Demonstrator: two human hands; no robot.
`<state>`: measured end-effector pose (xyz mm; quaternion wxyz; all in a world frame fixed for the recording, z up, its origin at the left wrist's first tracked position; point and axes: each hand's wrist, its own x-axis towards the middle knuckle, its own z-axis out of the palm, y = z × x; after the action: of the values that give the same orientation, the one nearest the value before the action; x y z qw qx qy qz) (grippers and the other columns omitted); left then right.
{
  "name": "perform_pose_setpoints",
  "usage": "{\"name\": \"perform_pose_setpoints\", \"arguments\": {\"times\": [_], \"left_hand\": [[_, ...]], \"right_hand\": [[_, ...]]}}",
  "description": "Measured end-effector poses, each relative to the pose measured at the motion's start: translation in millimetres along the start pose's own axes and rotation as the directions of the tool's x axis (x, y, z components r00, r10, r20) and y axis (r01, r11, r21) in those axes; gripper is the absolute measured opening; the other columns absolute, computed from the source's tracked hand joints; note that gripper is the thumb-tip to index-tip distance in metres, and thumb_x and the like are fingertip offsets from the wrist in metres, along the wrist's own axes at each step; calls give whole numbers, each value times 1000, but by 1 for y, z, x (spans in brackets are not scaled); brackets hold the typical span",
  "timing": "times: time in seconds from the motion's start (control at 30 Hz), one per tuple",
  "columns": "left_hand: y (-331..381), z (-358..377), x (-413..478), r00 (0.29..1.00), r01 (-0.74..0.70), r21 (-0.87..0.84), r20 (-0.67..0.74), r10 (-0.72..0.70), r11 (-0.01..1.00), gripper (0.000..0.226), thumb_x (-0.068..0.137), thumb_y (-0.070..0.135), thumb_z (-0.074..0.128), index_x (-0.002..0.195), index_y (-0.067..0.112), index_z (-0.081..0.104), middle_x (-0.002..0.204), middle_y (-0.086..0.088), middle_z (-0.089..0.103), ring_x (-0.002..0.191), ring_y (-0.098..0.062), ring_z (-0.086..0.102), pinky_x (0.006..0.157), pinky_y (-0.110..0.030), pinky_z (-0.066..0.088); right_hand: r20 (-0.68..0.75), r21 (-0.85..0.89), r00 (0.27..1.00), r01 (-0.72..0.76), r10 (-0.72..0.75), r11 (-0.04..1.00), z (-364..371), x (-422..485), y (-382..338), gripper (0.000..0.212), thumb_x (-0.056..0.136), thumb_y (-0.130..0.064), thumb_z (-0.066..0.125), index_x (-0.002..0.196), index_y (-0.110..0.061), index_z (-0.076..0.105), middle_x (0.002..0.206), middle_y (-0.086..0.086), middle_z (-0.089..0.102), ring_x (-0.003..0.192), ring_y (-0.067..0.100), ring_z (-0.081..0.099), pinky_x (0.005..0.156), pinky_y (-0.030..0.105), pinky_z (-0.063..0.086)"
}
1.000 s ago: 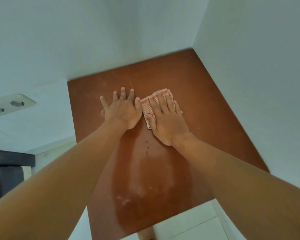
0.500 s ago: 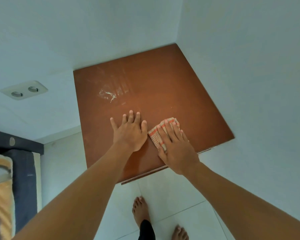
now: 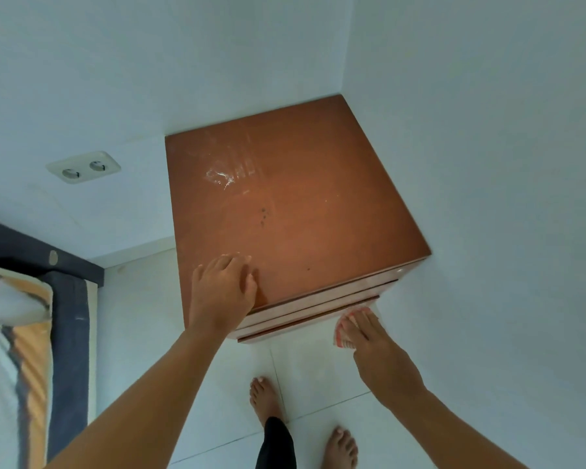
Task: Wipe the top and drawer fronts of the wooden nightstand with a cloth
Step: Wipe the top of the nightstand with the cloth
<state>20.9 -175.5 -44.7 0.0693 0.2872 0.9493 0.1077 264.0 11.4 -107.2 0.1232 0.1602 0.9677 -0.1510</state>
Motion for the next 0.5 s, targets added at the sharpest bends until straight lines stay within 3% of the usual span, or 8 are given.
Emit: {"name": "perform_pose_setpoints", "arguments": {"times": [0.13,0.3,0.4,0.5], "left_hand": [[-10,-15,4,994,32,4,-104,-31,999,18,92,20,65,106,25,76,103,1,77,94,-23,70,93,-47,52],[-24,-39,43,971,106,-86,-206,-122,991,8,91,35,71,97,31,76,84,11,76,75,-12,69,91,-46,53],[-31,-48,68,968,89,-142,-219,-119,986,14,95,30,65,105,31,75,93,9,76,83,-15,70,93,-50,54],[-49,-53,100,976,92,-180,-180,-125,979,38,90,13,65,125,28,67,125,0,69,113,-26,64,100,-55,50]], "right_hand": [[-209,55,967,158,-143,986,-37,21,-12,51,92,-14,48,141,-10,58,145,11,58,136,27,55,86,32,62],[-322,209,940,191,-117,959,-92,104,-42,58,93,-18,34,147,-10,52,151,10,52,144,27,46,115,43,44],[-377,243,923,183,-81,953,-120,156,-60,53,100,-16,41,153,-15,44,158,5,44,149,23,36,121,40,37],[-361,264,931,159,-56,951,-142,222,-84,54,104,-14,46,157,-20,36,162,1,37,152,19,28,123,32,25]]}}
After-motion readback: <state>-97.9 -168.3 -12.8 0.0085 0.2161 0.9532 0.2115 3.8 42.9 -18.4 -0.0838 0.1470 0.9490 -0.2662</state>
